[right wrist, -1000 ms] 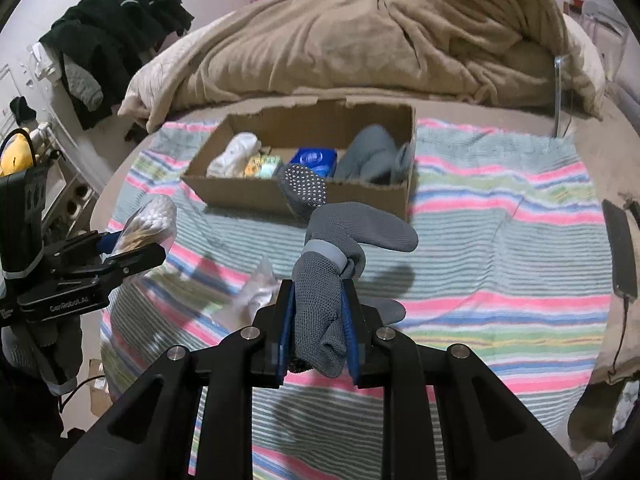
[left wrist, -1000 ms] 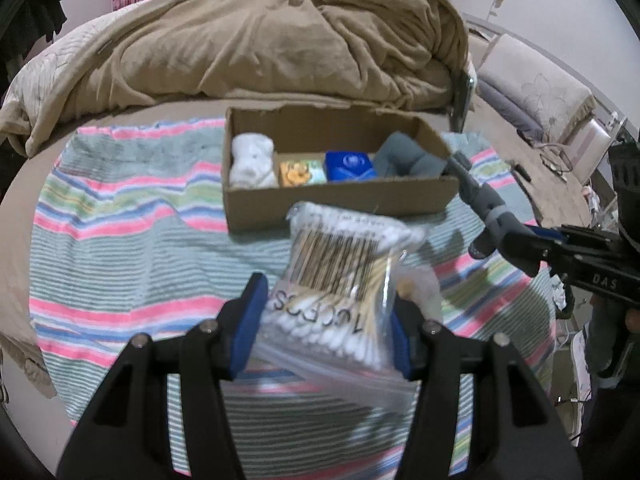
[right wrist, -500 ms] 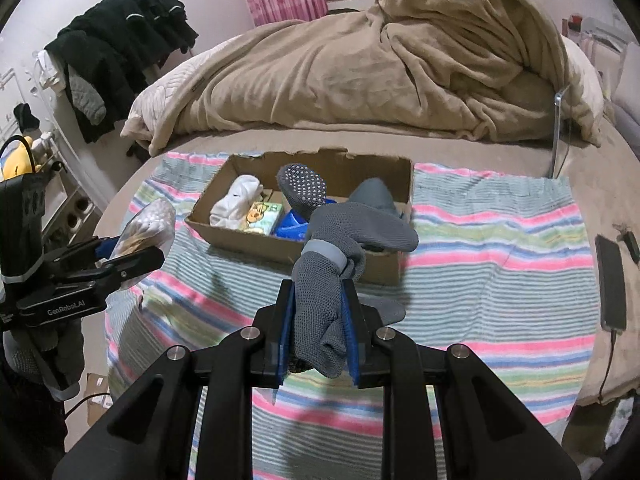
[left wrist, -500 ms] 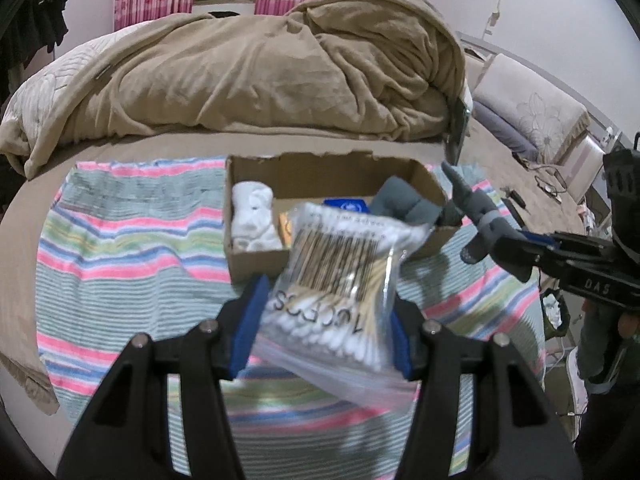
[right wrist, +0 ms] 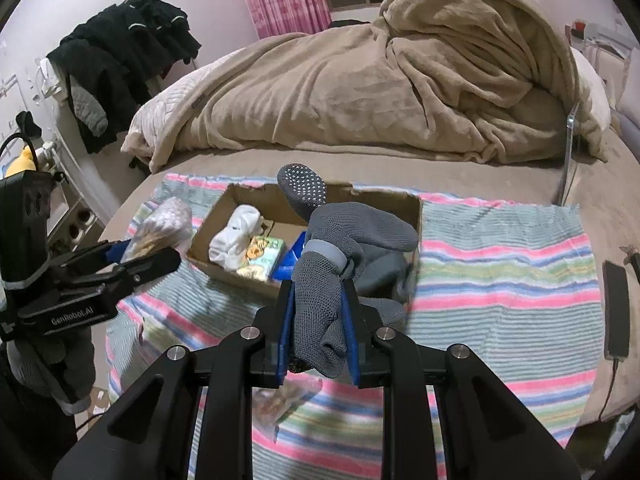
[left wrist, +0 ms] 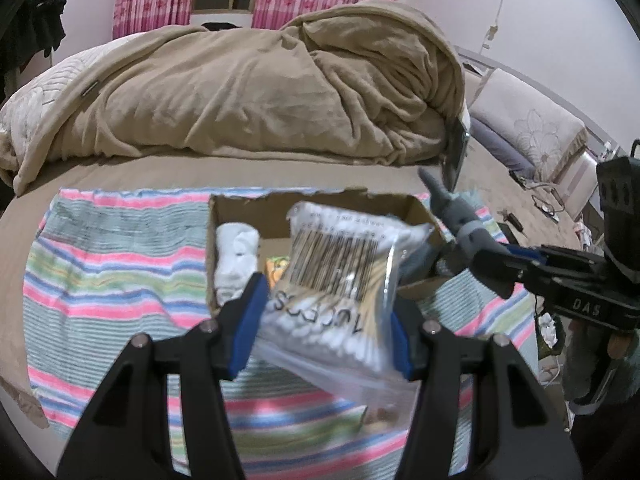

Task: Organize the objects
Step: 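Carry the cotton swab bag and grey glove toward the box, then lower the cotton swab bag and grey glove into the box and release both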

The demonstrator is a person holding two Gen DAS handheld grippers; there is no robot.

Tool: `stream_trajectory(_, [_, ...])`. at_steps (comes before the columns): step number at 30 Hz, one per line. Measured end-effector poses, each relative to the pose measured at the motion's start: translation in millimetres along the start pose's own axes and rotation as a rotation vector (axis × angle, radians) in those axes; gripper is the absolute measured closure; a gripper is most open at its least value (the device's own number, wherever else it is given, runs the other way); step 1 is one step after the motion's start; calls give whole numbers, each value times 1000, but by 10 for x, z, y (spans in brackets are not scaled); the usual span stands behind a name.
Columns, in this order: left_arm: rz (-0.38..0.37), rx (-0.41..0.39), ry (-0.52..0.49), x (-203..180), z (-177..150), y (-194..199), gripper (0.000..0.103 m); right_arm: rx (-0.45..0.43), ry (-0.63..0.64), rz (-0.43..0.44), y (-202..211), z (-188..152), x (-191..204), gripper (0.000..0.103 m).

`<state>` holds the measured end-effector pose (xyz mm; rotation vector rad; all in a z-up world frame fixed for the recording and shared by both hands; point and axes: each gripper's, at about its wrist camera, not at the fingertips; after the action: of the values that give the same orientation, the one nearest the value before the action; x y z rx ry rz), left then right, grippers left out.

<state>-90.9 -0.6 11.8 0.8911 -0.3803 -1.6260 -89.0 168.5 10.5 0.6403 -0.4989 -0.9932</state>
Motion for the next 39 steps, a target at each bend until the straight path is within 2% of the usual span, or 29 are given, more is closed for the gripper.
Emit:
stream_trajectory(17, [-10,41,17,-22,172,-548,47,15,-11,25,-438,193,-177,80])
stream_trajectory(39, [-13,136,33,41,76,-1243,47,110,-49,41,-1061,35,-383,80])
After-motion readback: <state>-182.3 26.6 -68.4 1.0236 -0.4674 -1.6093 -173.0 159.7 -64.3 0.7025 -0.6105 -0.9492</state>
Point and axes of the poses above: each gripper's, at about its wrist camera, not at the fingertips, and y roughly against the way its jaws point, x to its left, z to its top, and after that the axes turned 11 degrees about y, right-handed
